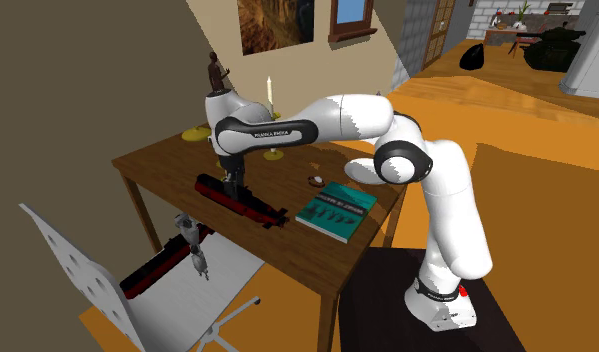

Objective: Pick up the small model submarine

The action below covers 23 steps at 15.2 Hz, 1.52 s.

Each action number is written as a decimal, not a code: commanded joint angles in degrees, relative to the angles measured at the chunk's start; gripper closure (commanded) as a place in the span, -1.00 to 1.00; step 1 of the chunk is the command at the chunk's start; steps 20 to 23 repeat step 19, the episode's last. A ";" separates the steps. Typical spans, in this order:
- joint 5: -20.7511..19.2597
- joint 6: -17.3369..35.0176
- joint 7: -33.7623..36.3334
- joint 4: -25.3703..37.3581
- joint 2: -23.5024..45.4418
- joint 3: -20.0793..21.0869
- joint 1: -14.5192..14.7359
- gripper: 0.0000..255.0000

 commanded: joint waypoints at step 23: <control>0.53 -13.67 -0.39 17.18 3.54 -0.04 -1.06 1.00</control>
